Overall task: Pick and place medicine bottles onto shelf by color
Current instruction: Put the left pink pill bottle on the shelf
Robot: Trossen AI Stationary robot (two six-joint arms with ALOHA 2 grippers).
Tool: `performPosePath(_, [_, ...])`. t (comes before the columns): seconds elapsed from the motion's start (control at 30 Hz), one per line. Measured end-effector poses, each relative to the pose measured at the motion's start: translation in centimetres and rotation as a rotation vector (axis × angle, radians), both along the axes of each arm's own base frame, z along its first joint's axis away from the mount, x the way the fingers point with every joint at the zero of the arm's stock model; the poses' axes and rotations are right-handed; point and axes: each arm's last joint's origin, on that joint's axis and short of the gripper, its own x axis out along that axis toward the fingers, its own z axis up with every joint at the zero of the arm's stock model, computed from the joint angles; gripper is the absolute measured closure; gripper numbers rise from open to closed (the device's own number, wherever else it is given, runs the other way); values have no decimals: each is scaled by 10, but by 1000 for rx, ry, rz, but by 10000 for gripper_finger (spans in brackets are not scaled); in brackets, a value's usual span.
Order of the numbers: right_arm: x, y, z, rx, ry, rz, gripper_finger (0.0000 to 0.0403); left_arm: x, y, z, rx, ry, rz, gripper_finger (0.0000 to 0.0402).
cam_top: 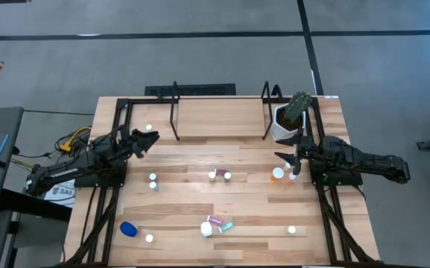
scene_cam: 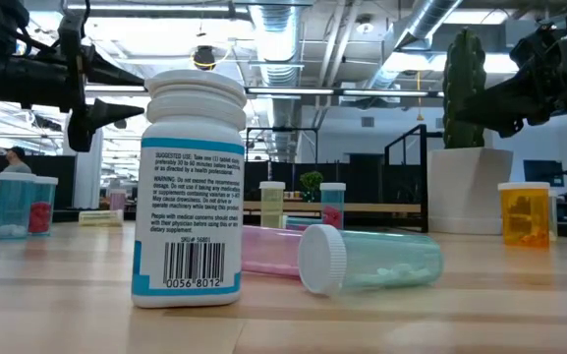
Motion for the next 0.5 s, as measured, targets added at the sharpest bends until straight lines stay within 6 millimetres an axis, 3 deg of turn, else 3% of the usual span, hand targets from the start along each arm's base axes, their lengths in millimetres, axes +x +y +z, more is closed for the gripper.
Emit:
performPosePath(0.23, [0, 0, 0, 0, 0, 1, 143, -1, -1, 7, 41, -9, -21, 194])
performPosePath(0.5, [0, 0, 0, 0, 0, 0, 143, -10, -4, 40, 205, 11, 10, 194])
